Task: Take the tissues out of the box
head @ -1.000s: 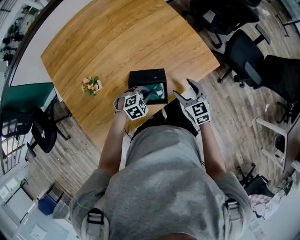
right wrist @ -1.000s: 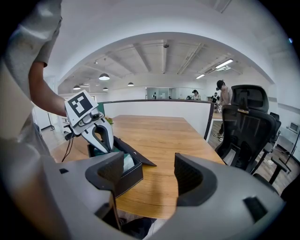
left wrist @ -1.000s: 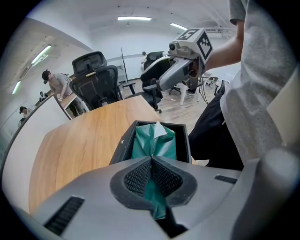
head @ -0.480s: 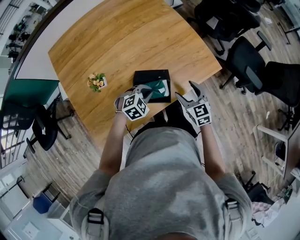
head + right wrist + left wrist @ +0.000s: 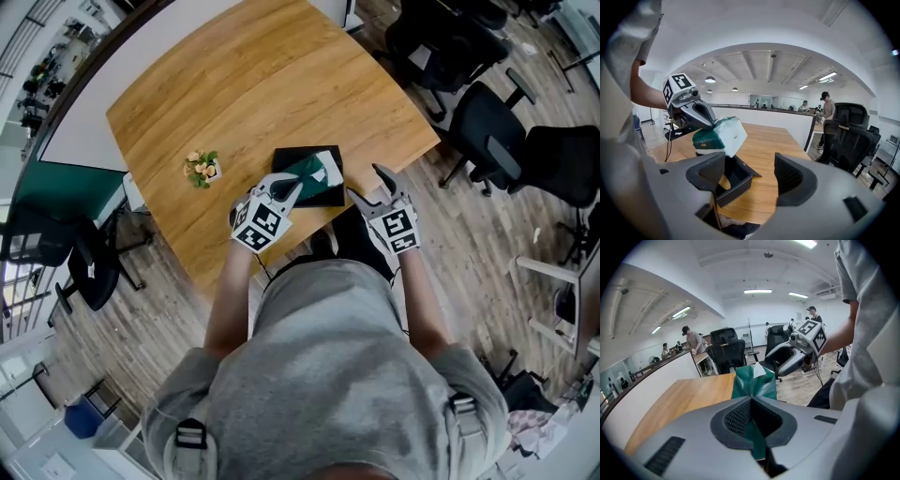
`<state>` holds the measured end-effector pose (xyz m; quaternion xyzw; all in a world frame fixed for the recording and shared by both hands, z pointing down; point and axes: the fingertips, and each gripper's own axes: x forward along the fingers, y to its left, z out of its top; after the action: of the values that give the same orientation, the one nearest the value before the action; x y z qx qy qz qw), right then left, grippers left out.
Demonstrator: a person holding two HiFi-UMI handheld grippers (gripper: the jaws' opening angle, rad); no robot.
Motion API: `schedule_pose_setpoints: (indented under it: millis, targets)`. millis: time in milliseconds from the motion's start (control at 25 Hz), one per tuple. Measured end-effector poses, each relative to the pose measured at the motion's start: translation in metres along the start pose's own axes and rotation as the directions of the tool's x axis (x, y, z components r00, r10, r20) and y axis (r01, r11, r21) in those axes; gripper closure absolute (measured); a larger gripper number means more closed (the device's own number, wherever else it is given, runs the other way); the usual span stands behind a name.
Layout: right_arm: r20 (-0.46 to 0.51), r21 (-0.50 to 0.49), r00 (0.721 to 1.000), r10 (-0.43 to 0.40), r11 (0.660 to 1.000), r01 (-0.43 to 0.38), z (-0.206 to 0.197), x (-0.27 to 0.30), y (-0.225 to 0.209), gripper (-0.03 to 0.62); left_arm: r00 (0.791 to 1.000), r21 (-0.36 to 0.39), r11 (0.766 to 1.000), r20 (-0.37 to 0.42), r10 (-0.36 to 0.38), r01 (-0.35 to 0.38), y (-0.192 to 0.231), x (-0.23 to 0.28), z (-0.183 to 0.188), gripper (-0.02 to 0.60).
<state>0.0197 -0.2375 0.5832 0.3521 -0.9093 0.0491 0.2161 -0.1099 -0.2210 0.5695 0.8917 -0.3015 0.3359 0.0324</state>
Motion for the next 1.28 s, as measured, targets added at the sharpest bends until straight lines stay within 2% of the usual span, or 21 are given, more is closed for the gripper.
schedule_pose_setpoints:
  millis: [440,760,1280]
  targets:
    - [0.025,-0.074,1.000,0.000,0.997,0.002,0.023,-0.009,0.012,0.279,0.991,0.006,0.997,0.108,0.077,-0.078,0.005,-0.045,0.034,0.561]
    - [0.048,-0.085,0.999,-0.007,0.996,0.011,0.029,-0.018,0.013,0.279,0.983,0.001,0.992,0.137,0.122,-0.123,0.004,-0.059,0.034,0.561]
    - [0.032,-0.118,0.999,0.013,0.993,-0.009,0.028,-0.018,0.018,0.279,0.974,-0.019,0.986,0.154,0.164,-0.163,0.002,-0.077,0.027,0.561]
